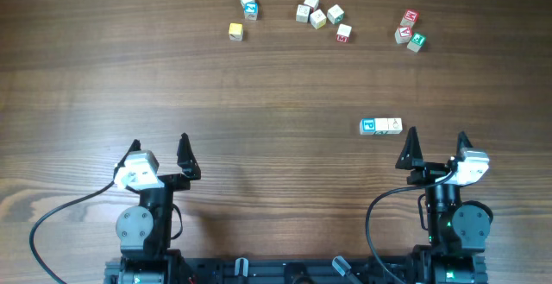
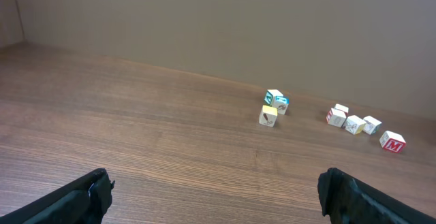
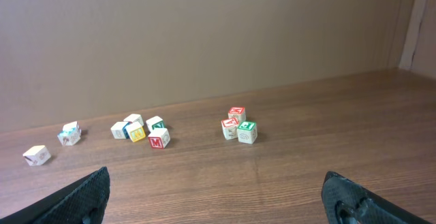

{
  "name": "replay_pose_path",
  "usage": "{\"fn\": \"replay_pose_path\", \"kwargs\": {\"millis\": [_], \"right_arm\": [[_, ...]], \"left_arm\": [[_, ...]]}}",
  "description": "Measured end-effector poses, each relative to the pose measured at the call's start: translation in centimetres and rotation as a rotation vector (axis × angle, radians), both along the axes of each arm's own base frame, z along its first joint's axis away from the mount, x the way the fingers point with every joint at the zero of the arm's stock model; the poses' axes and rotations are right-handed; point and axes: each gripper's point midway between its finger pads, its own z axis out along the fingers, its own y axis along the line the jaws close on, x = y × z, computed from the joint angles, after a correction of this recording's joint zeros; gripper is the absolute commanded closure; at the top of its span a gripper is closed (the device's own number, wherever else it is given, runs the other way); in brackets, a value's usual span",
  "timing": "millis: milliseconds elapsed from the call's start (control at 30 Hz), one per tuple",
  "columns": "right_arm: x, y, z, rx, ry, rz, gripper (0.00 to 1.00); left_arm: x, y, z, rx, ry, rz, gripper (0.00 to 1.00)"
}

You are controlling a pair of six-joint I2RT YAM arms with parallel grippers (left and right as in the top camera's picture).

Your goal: Form a horizontal line

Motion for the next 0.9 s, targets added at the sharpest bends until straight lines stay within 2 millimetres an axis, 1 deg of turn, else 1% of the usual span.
{"fn": "replay_pose_path", "kwargs": {"millis": [267, 433, 767, 900], "right_arm": [[0.0, 0.1, 0.0, 0.000, 0.000, 0.003, 0.00], [0.0, 1.8, 0.0, 0.000, 0.000, 0.074, 0.00], [0.0, 1.9, 0.0, 0.000, 0.000, 0.075, 0.00], [0.0, 1.8, 0.0, -0.026, 0.000, 0.074, 0.00]], "left_arm": [[0.0, 0.0, 0.0, 0.000, 0.000, 0.000, 0.00], [0.0, 0.0, 0.0, 0.000, 0.000, 0.000, 0.00], [0.0, 0.0, 0.0, 0.000, 0.000, 0.000, 0.00], [0.0, 0.0, 0.0, 0.000, 0.000, 0.000, 0.00]]}}
